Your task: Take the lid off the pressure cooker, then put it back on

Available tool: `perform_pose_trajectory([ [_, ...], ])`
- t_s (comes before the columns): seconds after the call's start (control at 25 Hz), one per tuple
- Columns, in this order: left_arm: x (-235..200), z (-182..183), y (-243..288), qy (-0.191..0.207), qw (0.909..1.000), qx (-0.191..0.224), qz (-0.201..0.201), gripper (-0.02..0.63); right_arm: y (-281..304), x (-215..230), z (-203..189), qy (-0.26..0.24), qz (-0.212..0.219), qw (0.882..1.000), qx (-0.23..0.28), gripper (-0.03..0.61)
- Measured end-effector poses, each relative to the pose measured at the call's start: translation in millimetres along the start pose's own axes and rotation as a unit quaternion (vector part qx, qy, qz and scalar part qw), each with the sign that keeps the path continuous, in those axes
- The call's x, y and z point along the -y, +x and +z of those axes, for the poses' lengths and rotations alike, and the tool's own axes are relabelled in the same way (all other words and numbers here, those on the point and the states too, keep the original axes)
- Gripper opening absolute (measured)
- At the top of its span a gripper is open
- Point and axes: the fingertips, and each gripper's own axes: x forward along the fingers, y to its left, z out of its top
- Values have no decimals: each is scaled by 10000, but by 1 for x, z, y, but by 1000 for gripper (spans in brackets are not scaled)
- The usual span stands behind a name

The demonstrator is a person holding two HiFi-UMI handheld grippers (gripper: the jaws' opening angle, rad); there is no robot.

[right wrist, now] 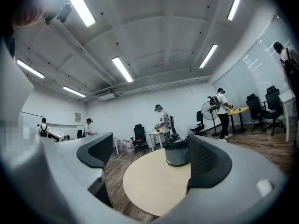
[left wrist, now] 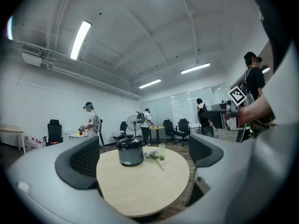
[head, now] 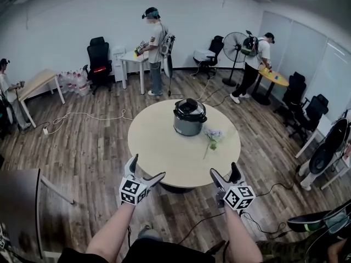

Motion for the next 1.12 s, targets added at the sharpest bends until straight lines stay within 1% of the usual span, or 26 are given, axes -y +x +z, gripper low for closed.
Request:
perform_pose_trajectory([
  [0.16,-8,-12,30,-7,10000,-47,-14,578,24,23,1,-94,6,10000,4,502],
  [0.28,-28,-24,64,-58,10000,-63,-38,578,55,41,0,-62,-40,10000,22,502],
  [0.36,-44,-31,95,-85,9999,-66,-100,578,81,54,1,-129,-101,9999,-3,502],
  [0.48,-72,-47,150,-161,9995,-99,-260,578,129,79,2,-237,-239,9994,-31,502],
  [0.8,-157,-92,307,-364,9955,-354,-801,584,277,149,8,-304,-666,9971,-199,502],
  [1.0,-195,-113,389,-498,9913,-496,-1112,588,365,183,10,-389,-797,9952,-405,502],
  [1.12,-208,-130,432,-577,9881,-613,-1289,588,411,203,9,-445,-828,9940,-567,502],
])
